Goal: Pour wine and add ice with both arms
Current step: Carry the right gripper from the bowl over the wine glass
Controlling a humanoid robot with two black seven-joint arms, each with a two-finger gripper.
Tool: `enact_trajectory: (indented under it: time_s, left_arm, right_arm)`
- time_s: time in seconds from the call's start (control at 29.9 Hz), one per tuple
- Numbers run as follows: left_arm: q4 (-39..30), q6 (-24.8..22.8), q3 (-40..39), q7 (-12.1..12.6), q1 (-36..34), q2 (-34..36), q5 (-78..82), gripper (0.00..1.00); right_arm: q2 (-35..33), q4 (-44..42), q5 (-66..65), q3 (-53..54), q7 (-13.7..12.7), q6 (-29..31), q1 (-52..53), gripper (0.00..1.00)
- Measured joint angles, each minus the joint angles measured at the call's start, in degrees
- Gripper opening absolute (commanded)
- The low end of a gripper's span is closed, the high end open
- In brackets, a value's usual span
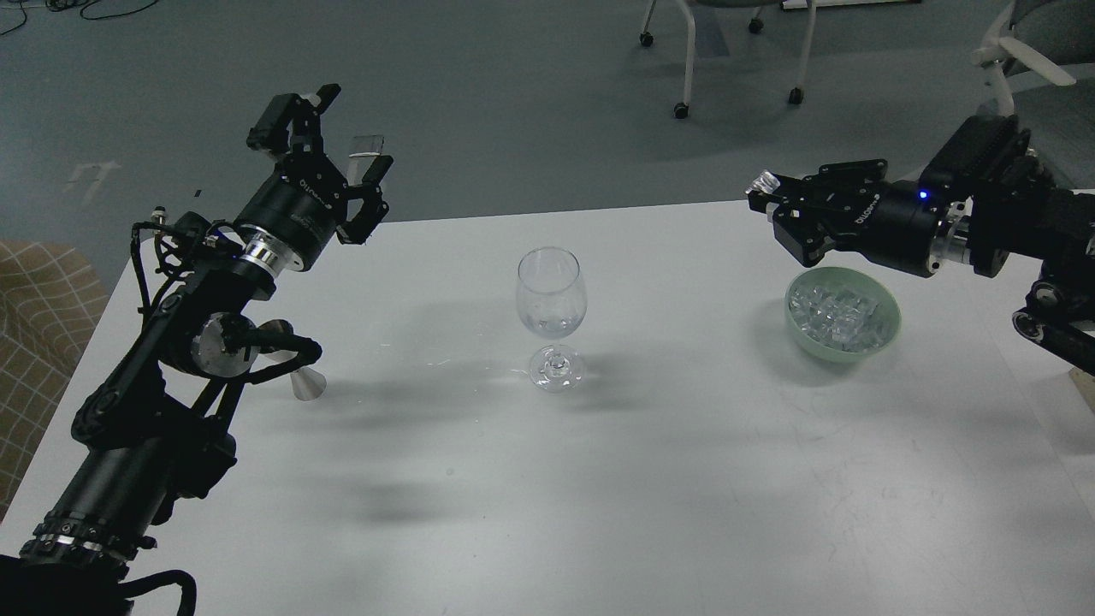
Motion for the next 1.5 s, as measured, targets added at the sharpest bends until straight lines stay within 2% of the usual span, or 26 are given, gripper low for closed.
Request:
enact_trajectory:
  time_s: [0.3, 0.7, 1.5]
  left_arm:
    - [0.00, 0.02, -0.08, 0.02, 0.00, -0.01, 0.08, 0.98]
    - [-0.02, 0.03, -0.11, 0.01, 0.00, -0.08, 0.09, 0.98]
    - [-0.26, 0.11, -0.08, -0.06, -0.09, -1.69, 0.08, 0.98]
  right_arm:
    - [6.97, 2.47, -0.21, -0.48, -0.81, 2.94, 4.28, 0.17]
    - [16.85, 2.24, -1.34, -1.06, -1.56, 7.18, 4.28, 0.18]
    - [20.87, 1.34, -1.78, -1.05, -1.88, 11.41, 5.36, 0.20]
